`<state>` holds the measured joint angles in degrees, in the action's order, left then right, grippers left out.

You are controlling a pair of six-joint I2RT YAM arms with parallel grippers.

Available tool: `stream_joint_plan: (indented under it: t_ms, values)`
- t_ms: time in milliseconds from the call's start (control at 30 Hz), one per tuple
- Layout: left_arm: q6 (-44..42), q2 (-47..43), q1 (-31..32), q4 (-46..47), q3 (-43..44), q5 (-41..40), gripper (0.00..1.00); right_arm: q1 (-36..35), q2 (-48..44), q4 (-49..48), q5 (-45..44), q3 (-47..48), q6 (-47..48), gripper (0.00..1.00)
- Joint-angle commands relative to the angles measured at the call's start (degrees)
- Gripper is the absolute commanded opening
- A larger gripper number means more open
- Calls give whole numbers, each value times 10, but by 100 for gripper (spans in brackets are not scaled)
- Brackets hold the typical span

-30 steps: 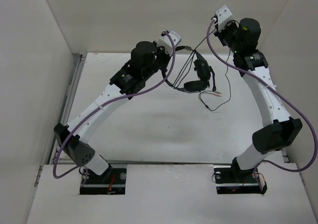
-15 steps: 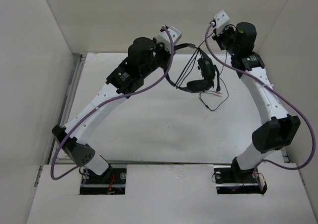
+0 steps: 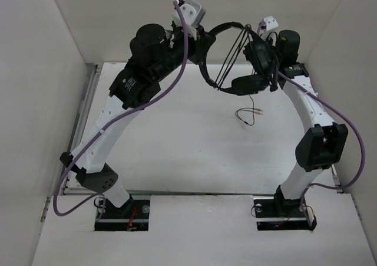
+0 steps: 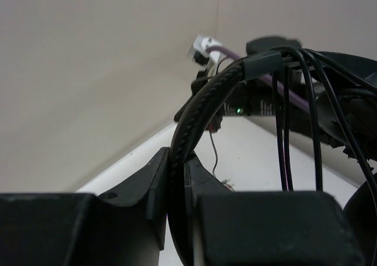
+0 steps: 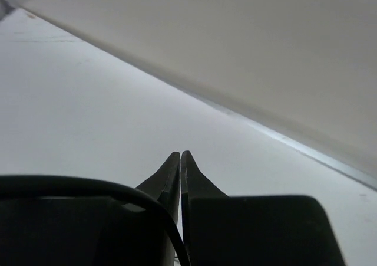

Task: Wrap the headphones

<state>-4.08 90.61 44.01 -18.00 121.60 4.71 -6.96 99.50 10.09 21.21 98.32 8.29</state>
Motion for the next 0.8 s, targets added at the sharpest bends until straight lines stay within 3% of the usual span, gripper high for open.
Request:
stream_joint_plan:
  t_ms: [0, 133, 333, 633, 767]
  values:
    - [44, 8, 5, 36, 66, 19, 0, 1, -3, -81, 128, -22, -171, 10]
    - [54, 30, 0, 38, 110, 14, 0, -23, -11, -184, 208, -82, -315, 14]
    - [58, 71, -5, 45, 194, 4, 0, -79, -5, -338, 233, -175, -478, 22]
    - [3, 100, -32, 100, 255, -90, 1, -167, 5, -459, 245, -307, -563, 37]
    - [-35, 106, -56, 136, 256, -133, 1, -188, 7, -468, 255, -325, -571, 38]
